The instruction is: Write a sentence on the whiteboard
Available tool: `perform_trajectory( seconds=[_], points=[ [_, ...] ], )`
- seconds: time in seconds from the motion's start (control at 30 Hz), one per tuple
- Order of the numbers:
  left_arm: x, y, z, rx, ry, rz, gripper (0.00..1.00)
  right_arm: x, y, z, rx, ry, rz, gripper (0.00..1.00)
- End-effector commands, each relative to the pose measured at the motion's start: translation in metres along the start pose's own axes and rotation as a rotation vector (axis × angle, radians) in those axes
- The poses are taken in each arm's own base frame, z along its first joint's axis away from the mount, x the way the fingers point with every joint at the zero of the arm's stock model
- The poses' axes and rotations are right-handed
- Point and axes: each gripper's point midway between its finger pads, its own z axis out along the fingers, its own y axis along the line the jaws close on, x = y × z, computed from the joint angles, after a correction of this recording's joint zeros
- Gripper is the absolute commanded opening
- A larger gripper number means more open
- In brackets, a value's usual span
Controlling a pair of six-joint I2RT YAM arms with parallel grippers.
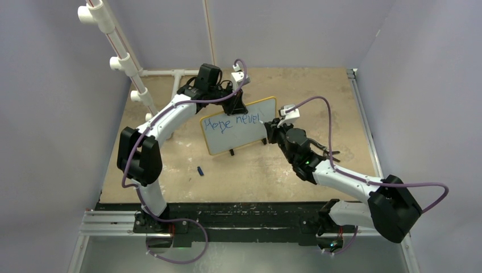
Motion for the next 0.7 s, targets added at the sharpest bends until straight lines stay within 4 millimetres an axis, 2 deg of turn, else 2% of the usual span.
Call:
perform_trajectory(
  seconds=[0.0, 0.3, 0.67],
  points=[
    [0.049, -0.017, 0.006, 0.069, 0.129, -0.098, 0.0, -0.042, 0.002, 0.001, 0.02, -0.123, 0.055, 0.0],
    [0.049, -0.017, 0.006, 0.069, 0.129, -0.099, 0.0, -0.059, 0.003, -0.001, 0.015, -0.172, 0.073, 0.0],
    [0.048, -0.016, 0.006, 0.067, 0.127, -0.099, 0.0, -0.059, 0.006, 0.0, 0.005, -0.172, 0.076, 0.0]
  ],
)
